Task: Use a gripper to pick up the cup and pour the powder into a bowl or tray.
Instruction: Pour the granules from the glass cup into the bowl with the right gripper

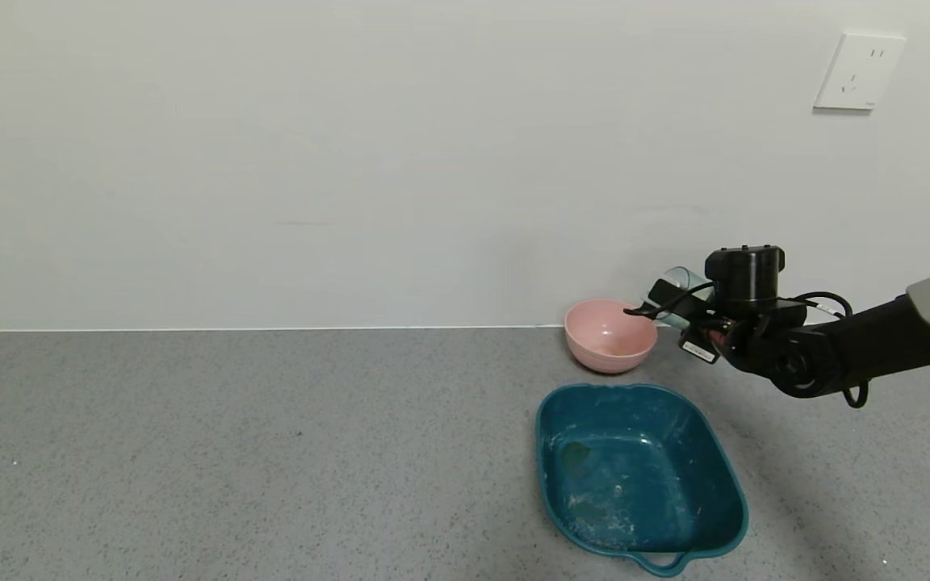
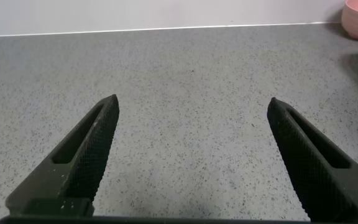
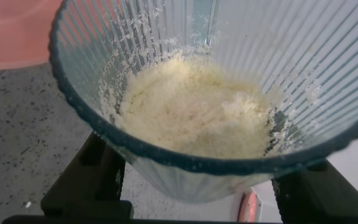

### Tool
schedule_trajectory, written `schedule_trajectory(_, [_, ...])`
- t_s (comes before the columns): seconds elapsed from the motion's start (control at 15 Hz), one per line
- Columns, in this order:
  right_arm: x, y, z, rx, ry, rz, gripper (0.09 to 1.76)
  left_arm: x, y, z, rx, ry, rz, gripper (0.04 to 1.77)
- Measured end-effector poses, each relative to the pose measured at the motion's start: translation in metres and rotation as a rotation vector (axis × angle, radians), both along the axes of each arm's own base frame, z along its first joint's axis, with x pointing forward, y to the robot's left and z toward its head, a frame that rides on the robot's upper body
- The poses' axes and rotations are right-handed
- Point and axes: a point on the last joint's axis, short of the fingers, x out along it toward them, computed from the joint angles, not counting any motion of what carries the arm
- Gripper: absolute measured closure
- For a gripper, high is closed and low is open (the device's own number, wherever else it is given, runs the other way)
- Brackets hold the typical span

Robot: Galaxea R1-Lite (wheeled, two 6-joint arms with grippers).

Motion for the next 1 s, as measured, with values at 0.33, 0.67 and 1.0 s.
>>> schedule_trajectory(0.33, [0.004,0.013,0.005,-0.108,-0.005,-0.003,0.52,0.000,0.000,0.000,0.000,0.000,0.000,0.09])
schedule_trajectory(0.67, [0.005,0.027,0.001,-0.186,0.008,-0.013,0.52,0.000,0.000,0.000,0.000,0.000,0.000,0.09])
schedule_trajectory(1.0, [0.007,0.035,0.000,-0.265,0.021,-0.023,0.52,0.000,0.000,0.000,-0.001,0.000,0.000,0.09])
